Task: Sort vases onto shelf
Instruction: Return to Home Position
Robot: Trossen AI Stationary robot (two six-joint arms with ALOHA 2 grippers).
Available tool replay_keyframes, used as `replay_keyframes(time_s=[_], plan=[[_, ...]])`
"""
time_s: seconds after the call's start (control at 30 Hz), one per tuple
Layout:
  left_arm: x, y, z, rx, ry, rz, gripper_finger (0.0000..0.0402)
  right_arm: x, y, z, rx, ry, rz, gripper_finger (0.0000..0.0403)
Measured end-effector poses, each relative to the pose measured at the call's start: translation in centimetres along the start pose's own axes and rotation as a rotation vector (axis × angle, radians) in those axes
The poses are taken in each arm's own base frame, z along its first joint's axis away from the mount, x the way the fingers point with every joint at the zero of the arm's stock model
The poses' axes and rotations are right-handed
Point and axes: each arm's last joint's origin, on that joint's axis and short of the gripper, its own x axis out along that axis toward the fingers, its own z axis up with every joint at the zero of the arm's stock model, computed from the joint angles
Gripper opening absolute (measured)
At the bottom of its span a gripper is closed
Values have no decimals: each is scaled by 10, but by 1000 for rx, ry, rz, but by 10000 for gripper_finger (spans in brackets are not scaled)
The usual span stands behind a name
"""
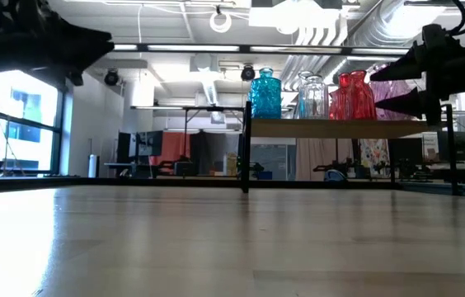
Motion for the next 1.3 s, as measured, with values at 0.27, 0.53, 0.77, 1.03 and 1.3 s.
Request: replay_keyframes(time_s=[0.27,0.53,0.77,1.03,1.3], plan=[[-6,-13,7,-28,-71,-133,106,0,0,0,-1,2,0,322],[-6,-23,5,-63,-46,-227,106,0,0,-1,-3,7,-2,322],[-7,-27,3,-79,-30,-272,106,2,-1,-3,-16,37,-20,322],[-7,-27,3,-79,-27,-271,106,2,-1,-5,-21,52,-27,322],[-7,-27,3,-79,-27,-271,106,2,-1,-5,-20,53,-27,322]])
